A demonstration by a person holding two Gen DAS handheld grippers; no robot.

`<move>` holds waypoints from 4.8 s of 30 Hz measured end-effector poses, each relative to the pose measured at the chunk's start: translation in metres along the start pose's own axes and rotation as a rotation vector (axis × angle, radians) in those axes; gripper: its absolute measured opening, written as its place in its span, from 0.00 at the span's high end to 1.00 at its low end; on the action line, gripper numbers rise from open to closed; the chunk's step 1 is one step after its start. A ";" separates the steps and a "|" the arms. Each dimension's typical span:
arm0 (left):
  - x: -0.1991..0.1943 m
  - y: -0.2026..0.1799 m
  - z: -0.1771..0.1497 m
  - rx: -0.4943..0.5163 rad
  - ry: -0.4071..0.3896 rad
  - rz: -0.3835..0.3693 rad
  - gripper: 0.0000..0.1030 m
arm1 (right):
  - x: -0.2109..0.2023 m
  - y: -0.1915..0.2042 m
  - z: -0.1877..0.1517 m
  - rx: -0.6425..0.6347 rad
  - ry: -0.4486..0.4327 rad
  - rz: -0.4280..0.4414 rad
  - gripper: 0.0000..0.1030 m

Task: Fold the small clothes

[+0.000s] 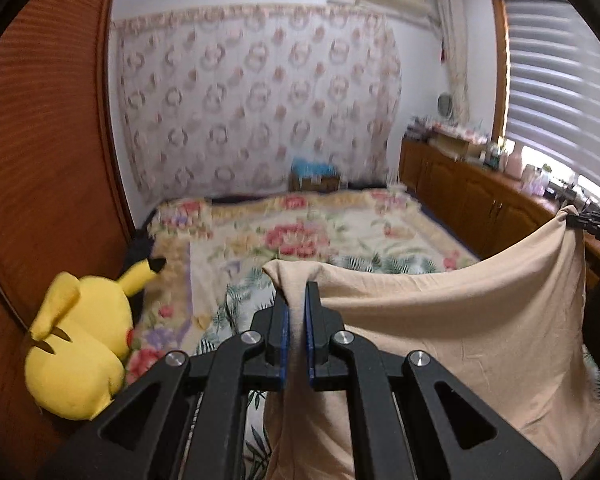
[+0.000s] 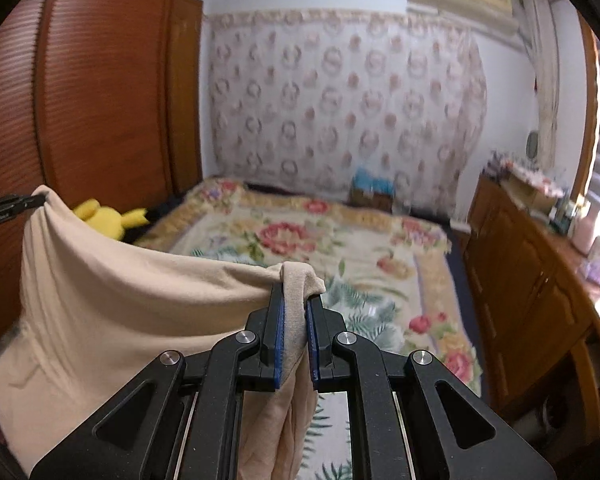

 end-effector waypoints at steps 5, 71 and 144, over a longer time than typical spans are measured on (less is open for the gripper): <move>0.038 0.000 -0.024 -0.012 0.066 -0.002 0.96 | 0.053 -0.015 -0.035 0.025 0.081 -0.008 0.93; -0.048 -0.022 -0.180 -0.158 0.365 -0.119 0.65 | -0.031 0.059 -0.216 0.135 0.329 -0.050 0.40; -0.245 -0.029 -0.199 -0.113 0.208 -0.007 0.52 | -0.169 0.109 -0.199 0.055 0.173 -0.056 0.54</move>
Point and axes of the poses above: each gripper's, at about its wrist camera, not at the fingertips, and x roughly the way its jaws point, y to its left, z to its top, the point moved 9 cm from there along x, roughly the way its jaws point, and after that the axes turned 14 degrees about -y, right-handed, at the moved point
